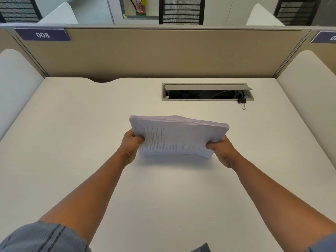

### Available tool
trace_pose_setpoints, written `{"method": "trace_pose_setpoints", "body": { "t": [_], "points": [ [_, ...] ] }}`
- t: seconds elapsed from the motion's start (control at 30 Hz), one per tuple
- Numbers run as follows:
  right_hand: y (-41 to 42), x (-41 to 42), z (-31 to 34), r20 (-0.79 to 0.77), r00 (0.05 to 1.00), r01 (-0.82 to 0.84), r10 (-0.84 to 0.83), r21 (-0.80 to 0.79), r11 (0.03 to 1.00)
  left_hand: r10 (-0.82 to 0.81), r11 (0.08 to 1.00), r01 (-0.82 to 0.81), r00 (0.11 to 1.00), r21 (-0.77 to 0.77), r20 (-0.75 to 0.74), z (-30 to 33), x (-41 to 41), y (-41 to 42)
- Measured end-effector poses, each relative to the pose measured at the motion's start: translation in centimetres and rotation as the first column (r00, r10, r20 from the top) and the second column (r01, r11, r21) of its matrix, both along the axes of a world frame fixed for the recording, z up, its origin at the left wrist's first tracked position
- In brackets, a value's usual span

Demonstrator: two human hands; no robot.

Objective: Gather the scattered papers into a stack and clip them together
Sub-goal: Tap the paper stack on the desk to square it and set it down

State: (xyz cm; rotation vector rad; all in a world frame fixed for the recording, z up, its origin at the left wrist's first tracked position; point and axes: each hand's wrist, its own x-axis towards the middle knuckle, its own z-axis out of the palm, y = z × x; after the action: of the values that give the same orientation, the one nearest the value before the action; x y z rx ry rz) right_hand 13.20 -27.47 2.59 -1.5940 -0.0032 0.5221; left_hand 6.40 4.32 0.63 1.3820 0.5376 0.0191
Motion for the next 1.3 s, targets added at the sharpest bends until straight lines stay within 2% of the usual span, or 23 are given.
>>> {"method": "trace_pose_setpoints", "body": {
  "t": [0.23,0.37,0.53,0.63,0.73,0.87,1.07,1.3],
  "points": [
    [0.0,-0.5,-0.1,-0.033,0.999,-0.018,0.018,-0.014,1.0,-0.038,0.999,0.037,0.999,-0.036,-0.026,-0.5,-0.8,-0.1],
    [-0.4,-0.4,0.0,-0.055,0.998,-0.001,0.001,-0.013,1.0,-0.13,0.991,0.128,0.99,-0.042,-0.055,-0.2,-0.9,0.5],
    [-1.1,0.2,1.1,-0.159,0.987,-0.031,0.027,-0.019,0.999,-0.269,0.963,0.269,0.96,-0.012,-0.077,2.0,-1.3,1.6],
    [-1.3,0.2,2.1,-0.215,0.975,-0.046,0.052,0.035,0.998,-0.307,0.944,0.294,0.949,-0.148,-0.072,3.6,-1.6,2.1],
    [-1.5,0.1,2.5,-0.263,0.963,-0.031,0.052,0.08,0.996,-0.368,0.887,0.335,0.928,-0.318,-0.05,4.7,-2.1,1.9],
    [-1.1,0.1,2.9,-0.289,0.955,-0.041,0.07,0.105,0.994,-0.384,0.829,0.299,0.919,-0.473,-0.092,4.8,-2.6,1.2],
    [-1.8,-0.2,2.8,-0.358,0.926,-0.06,0.122,0.181,0.982,-0.465,0.805,0.379,0.881,-0.457,-0.088,5.1,-3.1,1.4],
    [-2.1,-0.1,3.0,-0.337,0.936,-0.055,0.103,0.149,0.987,-0.464,0.794,0.368,0.881,-0.484,-0.09,4.5,-2.8,1.8]
  ]
}}
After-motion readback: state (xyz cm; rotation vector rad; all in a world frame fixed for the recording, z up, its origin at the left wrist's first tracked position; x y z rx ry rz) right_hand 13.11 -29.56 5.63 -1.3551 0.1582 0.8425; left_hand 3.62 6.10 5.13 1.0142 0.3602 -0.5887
